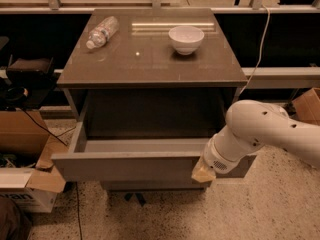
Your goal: Close top drawer
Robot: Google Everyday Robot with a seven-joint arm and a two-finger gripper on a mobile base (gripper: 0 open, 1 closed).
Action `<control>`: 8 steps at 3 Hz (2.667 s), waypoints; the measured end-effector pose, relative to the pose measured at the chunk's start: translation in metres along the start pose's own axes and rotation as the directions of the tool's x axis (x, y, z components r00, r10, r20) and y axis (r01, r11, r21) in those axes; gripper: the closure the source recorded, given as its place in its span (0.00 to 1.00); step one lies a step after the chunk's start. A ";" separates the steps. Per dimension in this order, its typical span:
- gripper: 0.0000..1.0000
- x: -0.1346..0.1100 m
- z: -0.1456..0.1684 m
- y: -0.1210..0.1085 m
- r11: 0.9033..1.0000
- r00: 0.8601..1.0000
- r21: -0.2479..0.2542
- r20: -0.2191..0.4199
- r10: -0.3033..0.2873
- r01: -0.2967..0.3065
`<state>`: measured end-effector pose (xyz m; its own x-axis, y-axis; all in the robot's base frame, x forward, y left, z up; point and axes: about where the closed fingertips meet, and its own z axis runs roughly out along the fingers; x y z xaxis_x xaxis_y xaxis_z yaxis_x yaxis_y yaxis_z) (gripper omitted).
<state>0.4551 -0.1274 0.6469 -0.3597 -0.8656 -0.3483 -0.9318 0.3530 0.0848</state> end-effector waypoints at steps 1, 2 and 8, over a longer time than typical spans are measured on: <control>1.00 -0.011 0.015 -0.039 0.999 0.999 0.043 0.024 0.022 -0.023; 1.00 -0.011 0.015 -0.039 0.999 0.999 0.043 0.024 0.022 -0.023; 0.59 -0.049 0.030 -0.126 0.987 0.991 0.159 0.135 0.008 -0.030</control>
Offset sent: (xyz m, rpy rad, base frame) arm 0.2214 -0.0032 -0.0572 0.0341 -0.1788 -0.1838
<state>0.5918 -0.1186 0.6249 -0.3575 -0.8067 -0.4705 -0.9009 0.4307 -0.0539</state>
